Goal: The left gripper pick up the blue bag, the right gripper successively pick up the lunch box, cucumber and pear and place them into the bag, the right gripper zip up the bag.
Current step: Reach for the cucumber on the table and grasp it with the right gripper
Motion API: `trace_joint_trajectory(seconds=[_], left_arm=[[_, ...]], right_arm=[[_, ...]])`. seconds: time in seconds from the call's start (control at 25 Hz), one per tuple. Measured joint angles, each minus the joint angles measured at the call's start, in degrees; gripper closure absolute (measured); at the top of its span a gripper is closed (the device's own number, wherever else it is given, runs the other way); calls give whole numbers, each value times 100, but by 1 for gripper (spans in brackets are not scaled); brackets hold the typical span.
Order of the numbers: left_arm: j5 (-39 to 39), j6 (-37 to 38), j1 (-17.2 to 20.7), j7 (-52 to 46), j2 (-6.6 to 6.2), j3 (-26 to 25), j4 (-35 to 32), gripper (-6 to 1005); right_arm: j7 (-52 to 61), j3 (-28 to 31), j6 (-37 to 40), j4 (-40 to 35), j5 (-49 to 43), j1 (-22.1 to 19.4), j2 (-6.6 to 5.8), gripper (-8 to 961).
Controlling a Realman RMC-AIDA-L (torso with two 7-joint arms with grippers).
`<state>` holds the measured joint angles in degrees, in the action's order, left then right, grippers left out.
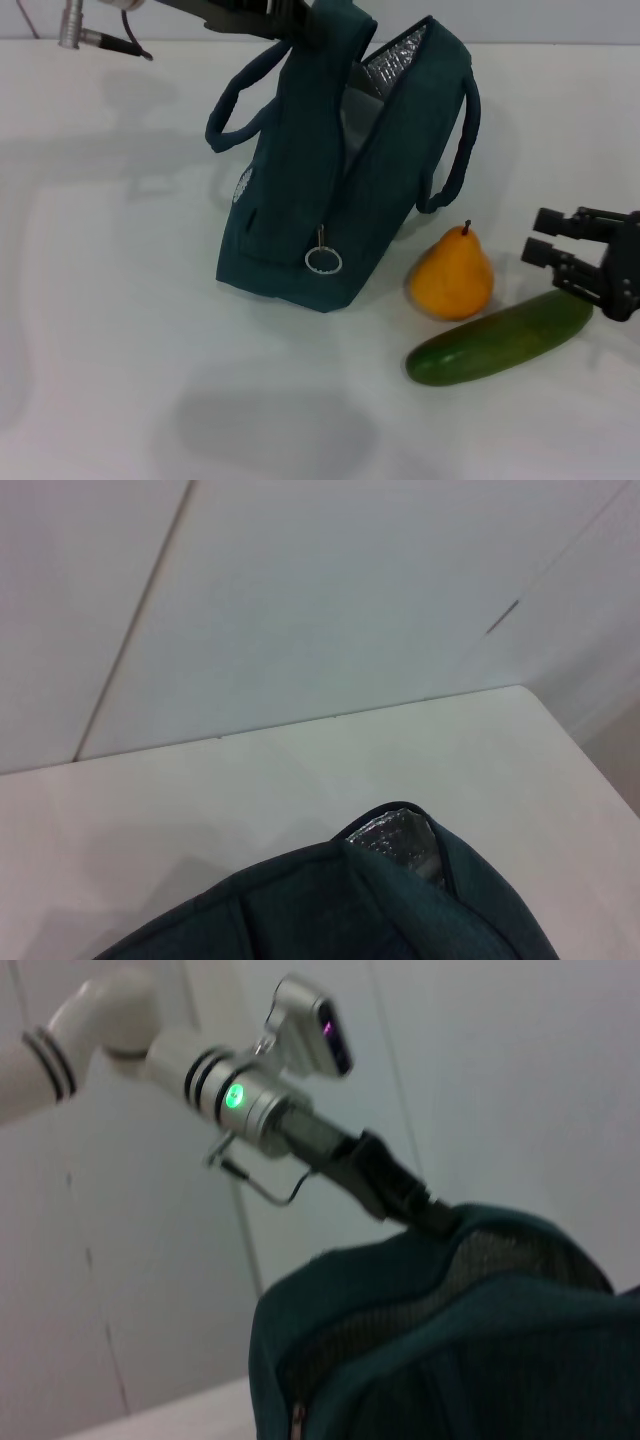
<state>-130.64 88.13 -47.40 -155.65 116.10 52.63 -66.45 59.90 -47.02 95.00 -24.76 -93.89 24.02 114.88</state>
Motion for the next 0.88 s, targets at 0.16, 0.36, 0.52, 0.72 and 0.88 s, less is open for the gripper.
trace_joint_trajectory(seconds=[0.16, 0.36, 0.52, 0.72, 0.88], left_arm=[[8, -12, 62, 14, 16, -68, 0, 927], [13, -16, 183, 76, 42, -317, 0, 927], [13, -17, 266, 141, 41, -467, 0, 926], [13, -17, 319, 214, 62, -513, 7, 926], [13, -70, 302, 218, 109, -515, 9, 926]], right_arm=[[0, -202, -142, -138, -6, 119, 10, 521], [80, -126, 174, -575, 40, -34, -78, 497], [971, 334, 797, -1429, 137, -263, -143, 479], [2301, 583, 1312, -2483, 34, -277, -203, 455], [3195, 530, 1901, -3267, -467, 6, -352, 437]])
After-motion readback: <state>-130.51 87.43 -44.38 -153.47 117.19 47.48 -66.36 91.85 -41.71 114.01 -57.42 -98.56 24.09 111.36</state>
